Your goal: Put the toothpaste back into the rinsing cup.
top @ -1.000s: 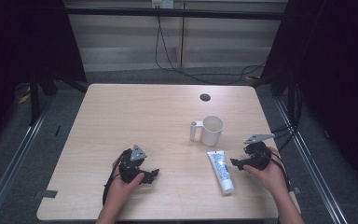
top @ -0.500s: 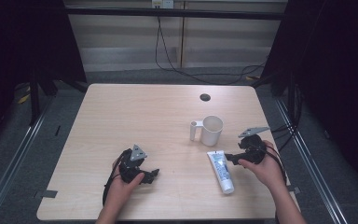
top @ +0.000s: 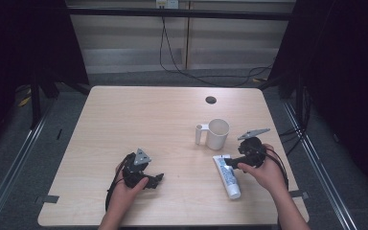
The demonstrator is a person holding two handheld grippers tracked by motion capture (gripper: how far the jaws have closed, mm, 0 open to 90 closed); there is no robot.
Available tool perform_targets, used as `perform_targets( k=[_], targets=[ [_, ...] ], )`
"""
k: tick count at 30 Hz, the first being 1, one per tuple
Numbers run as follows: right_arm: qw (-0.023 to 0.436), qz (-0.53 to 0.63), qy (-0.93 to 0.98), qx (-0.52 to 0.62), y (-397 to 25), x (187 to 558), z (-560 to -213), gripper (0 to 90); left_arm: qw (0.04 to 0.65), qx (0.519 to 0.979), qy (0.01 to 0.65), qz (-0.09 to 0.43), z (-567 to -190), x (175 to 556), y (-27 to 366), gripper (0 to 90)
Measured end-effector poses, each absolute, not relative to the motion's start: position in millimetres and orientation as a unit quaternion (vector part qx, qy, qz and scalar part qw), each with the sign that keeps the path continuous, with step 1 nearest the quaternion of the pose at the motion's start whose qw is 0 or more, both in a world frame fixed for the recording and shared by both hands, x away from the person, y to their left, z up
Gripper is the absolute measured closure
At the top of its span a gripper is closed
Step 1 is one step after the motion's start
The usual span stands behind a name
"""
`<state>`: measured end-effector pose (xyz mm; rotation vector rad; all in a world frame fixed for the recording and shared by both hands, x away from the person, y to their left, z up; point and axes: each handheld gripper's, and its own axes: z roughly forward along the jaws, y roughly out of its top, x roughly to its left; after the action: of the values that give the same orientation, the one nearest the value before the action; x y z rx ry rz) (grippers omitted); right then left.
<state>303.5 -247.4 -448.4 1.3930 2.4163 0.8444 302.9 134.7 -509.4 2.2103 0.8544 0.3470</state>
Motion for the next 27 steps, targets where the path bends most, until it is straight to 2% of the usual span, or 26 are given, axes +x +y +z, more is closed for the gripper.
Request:
perform_targets(
  k=[16, 27],
  targets=[
    [0.09, 0.258, 0.831, 0.484, -229.1, 302.7, -452.9, 26.6, 0.363, 0.86, 0.332, 0.135, -509.2, 302.8, 134.8, 10.0],
    [0.066, 0.242, 0.828, 0.502, -223.8, 301.0, -455.6, 33.1, 0.363, 0.86, 0.333, 0.135, -509.2, 302.8, 134.8, 10.0]
  ],
)
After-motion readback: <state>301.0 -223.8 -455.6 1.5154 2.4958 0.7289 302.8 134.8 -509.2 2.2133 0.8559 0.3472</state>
